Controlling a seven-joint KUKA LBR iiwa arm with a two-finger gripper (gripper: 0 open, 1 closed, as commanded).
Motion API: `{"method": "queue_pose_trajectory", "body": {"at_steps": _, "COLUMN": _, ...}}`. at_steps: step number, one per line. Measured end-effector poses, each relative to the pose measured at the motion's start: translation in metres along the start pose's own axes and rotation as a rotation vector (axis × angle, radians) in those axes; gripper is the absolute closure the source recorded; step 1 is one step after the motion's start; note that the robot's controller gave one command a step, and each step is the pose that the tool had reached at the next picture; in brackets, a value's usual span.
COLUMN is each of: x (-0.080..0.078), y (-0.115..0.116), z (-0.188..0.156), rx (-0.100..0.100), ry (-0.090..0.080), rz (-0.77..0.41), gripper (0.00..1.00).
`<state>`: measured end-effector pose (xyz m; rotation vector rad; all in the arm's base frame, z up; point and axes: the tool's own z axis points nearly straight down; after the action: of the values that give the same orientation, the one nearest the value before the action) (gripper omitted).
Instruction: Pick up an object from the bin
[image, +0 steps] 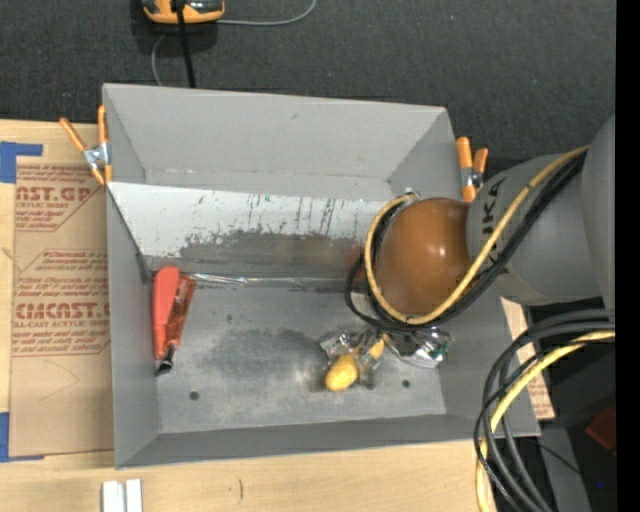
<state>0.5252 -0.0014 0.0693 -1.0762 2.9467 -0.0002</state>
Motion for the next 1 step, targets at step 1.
{"method": "queue_pose_trajectory", "body": {"at_steps": 1, "x": 0.0000, "y": 0.0000, "z": 0.0000, "rx": 0.000, "ry": 0.000, "rz": 0.000, "gripper": 1.00}}
